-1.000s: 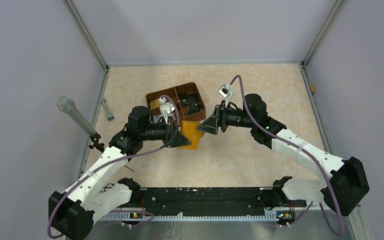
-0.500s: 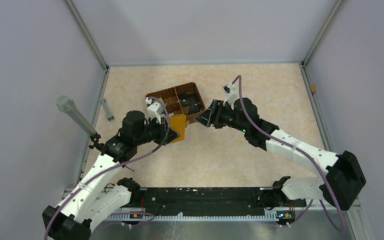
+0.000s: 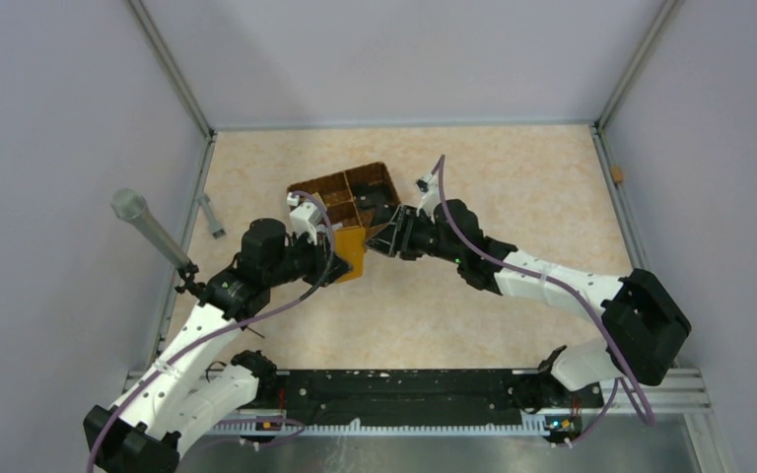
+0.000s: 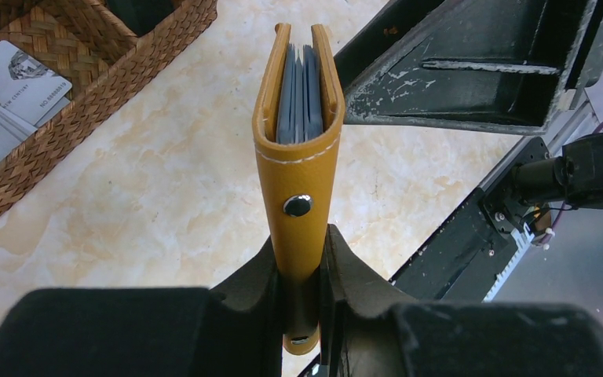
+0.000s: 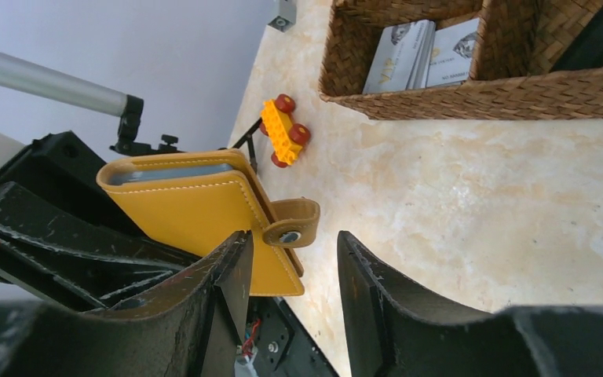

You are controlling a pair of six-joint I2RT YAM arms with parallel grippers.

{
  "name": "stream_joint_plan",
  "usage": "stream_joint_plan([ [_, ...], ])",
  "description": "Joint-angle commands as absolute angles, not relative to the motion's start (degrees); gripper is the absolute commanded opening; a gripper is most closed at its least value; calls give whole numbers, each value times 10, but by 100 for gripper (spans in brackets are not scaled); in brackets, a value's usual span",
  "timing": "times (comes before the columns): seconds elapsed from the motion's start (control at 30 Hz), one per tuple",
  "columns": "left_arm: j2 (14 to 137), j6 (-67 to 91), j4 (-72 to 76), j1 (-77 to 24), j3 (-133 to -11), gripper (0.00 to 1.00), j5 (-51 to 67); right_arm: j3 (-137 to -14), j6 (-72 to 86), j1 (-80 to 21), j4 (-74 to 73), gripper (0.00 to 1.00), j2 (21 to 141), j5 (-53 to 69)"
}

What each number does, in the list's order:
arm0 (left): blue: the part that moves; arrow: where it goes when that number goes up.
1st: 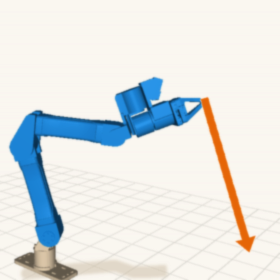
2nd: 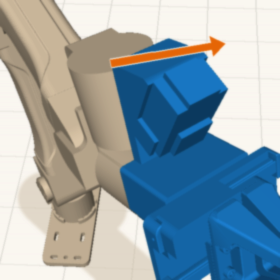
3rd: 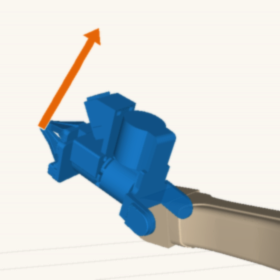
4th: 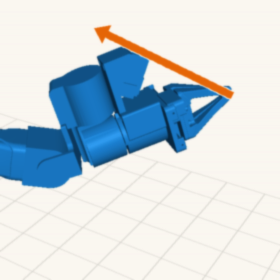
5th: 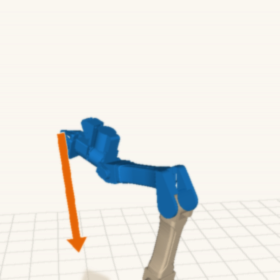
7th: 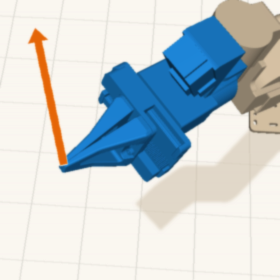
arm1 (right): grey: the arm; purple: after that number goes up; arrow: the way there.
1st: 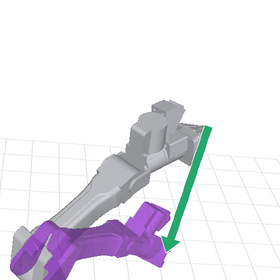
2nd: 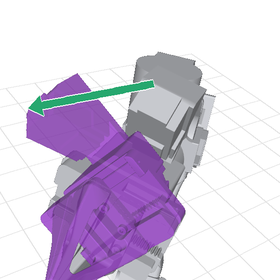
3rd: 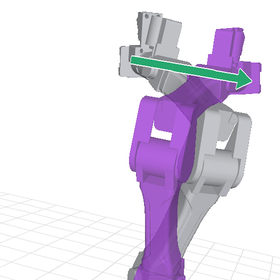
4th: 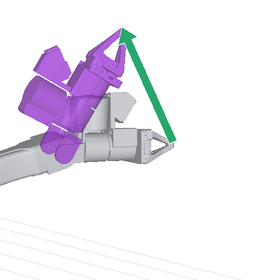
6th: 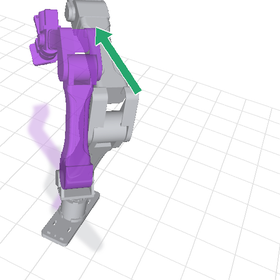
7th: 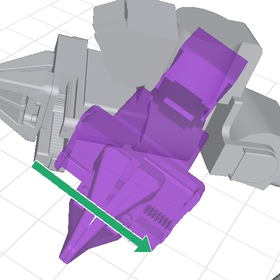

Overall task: Put the credit cards into the card holder
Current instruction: Close the card holder.

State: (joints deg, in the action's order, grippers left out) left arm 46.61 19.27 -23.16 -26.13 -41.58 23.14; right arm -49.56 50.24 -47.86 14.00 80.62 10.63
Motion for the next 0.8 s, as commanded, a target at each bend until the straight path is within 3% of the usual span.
stream_joint_plan([
  [0.0, 458, 182, -210, -261, -440, 0, 236, -521, 521, -486, 196, 45, 807, 107],
  [0.4, 459, 182, -209, -261, -439, 0, 240, -534, 530, -495, 201, 43, 828, 112],
  [0.77, 457, 182, -209, -261, -439, 0, 236, -533, 536, -497, 200, 9, 834, 106],
])
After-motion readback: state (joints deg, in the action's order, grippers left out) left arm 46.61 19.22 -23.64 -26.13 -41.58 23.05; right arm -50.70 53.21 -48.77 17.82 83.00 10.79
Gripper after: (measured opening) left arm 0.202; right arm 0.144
